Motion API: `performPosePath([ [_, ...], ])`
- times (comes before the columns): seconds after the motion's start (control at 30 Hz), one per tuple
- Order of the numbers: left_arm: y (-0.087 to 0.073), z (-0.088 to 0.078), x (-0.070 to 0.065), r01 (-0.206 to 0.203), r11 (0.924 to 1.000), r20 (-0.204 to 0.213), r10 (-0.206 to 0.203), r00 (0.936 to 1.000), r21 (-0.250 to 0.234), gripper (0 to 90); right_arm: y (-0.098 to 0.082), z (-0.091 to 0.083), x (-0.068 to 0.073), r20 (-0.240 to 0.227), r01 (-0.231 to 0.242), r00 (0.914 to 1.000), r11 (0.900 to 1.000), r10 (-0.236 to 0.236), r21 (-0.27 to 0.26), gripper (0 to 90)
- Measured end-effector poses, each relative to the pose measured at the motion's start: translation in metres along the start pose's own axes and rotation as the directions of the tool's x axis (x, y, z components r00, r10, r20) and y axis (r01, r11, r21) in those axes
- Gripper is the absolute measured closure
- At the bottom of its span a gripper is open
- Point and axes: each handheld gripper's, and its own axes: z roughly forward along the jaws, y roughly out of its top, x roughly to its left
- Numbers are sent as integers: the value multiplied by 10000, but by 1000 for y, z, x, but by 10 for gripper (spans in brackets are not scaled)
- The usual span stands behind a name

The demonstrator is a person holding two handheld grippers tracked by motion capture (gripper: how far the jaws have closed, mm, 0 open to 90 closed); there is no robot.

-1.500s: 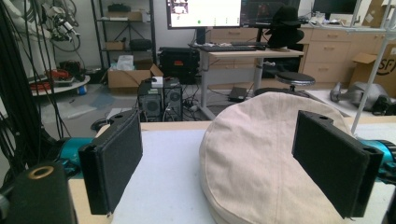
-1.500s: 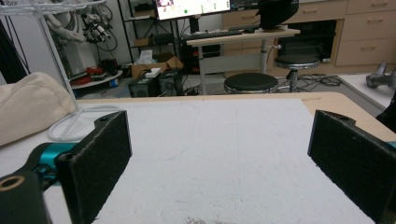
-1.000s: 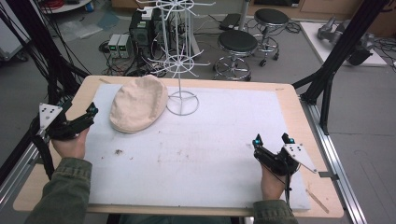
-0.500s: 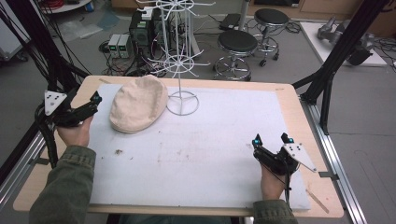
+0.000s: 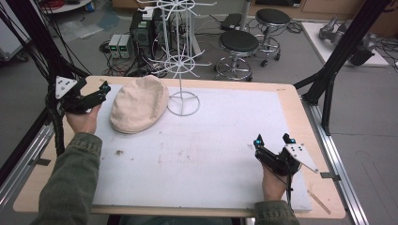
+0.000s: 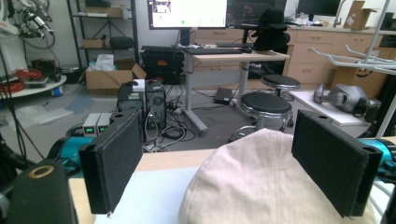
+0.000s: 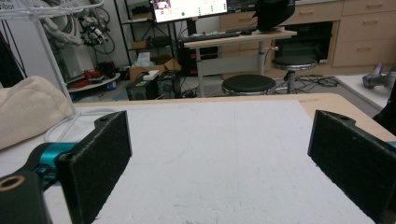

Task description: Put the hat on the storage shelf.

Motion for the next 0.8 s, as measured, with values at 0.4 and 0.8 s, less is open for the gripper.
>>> performPosePath([
  [0.4,5,33,-8,28,9990,282,-41,9996,435,167,0,0,1,-45,-52,10000,10000,52,24,53],
  [0.8,-13,61,11,820,9894,66,-834,9965,1202,174,0,2,1,-47,-3,10000,10000,3,19,53],
])
